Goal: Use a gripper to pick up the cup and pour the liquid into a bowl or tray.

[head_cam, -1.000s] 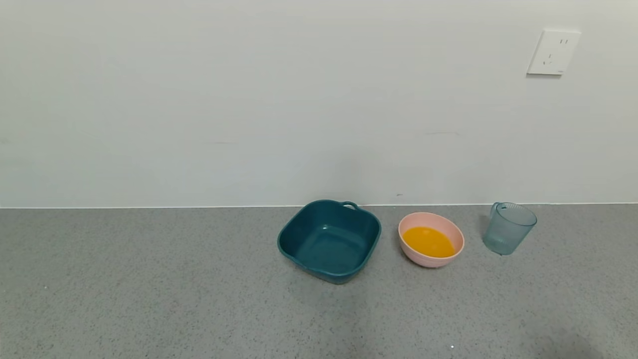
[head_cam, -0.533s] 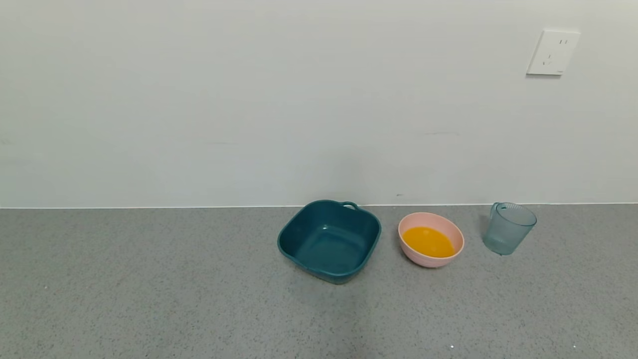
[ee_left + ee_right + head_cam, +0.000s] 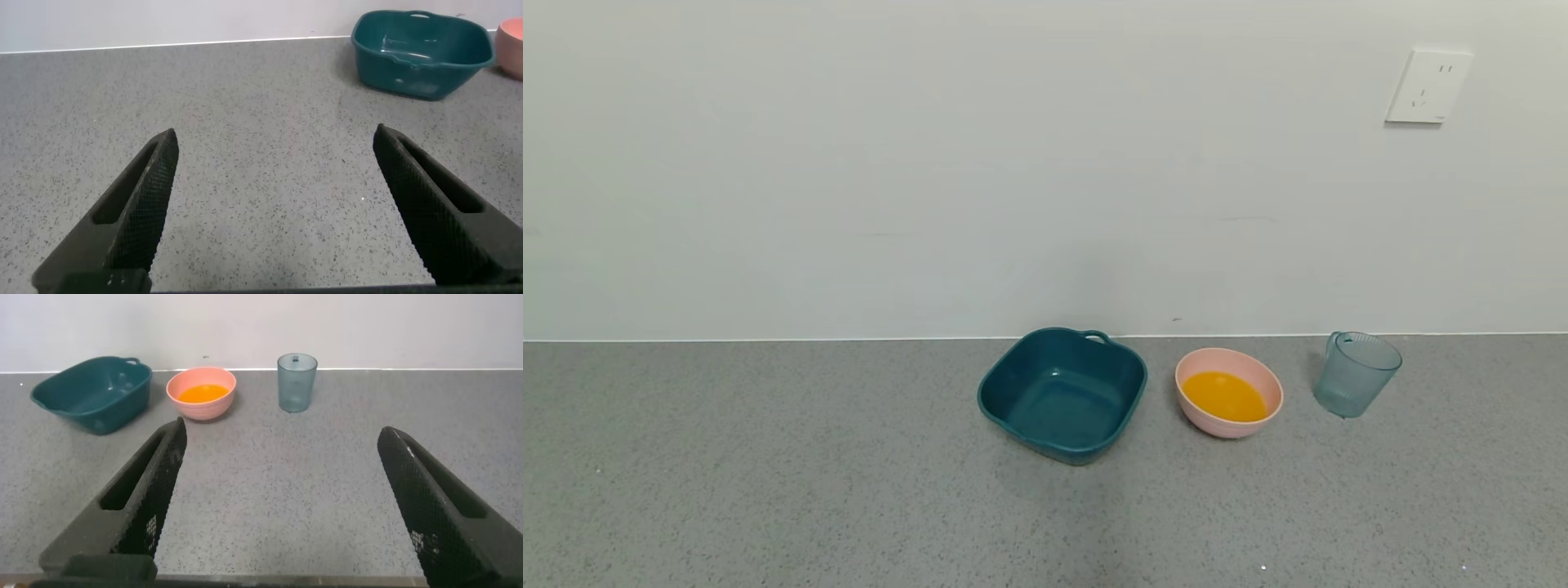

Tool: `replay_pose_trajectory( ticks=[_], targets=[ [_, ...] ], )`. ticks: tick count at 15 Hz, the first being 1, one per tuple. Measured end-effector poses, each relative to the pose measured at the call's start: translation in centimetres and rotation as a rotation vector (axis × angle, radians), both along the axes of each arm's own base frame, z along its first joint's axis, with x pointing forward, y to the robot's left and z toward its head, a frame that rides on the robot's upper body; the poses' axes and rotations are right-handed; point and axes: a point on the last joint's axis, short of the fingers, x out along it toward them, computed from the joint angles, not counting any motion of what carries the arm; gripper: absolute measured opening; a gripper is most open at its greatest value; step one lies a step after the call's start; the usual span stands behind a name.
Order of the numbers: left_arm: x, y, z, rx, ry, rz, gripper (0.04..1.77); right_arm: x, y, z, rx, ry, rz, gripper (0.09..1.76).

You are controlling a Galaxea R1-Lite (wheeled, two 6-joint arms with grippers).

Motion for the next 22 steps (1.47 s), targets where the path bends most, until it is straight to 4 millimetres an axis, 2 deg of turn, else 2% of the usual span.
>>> replay_pose_trajectory(
  ticks=[4,7,12,16,22],
  targets=[
    [0.0,0.0,0.0,0.0,0.0,0.0,1.72,0.4,-0.2,-2.1,0.0,-0.049,-0.064,1.7],
    [0.0,0.0,0.0,0.0,0.0,0.0,1.72,2.5,-0.2,-4.1,-0.004,-0.088,-0.067,1.7],
    [0.0,0.0,0.0,0.0,0.0,0.0,1.72,5.2,-0.2,-8.5,-0.058,-0.032,-0.055,1.7],
    [0.0,0.0,0.0,0.0,0.0,0.0,1.72,5.7,-0.1,-10.2,-0.068,0.025,-0.006,1.7],
    [0.0,0.0,0.0,0.0,0.0,0.0,1.72,5.8,-0.1,-10.4,-0.063,0.035,-0.004,1.7]
  ],
)
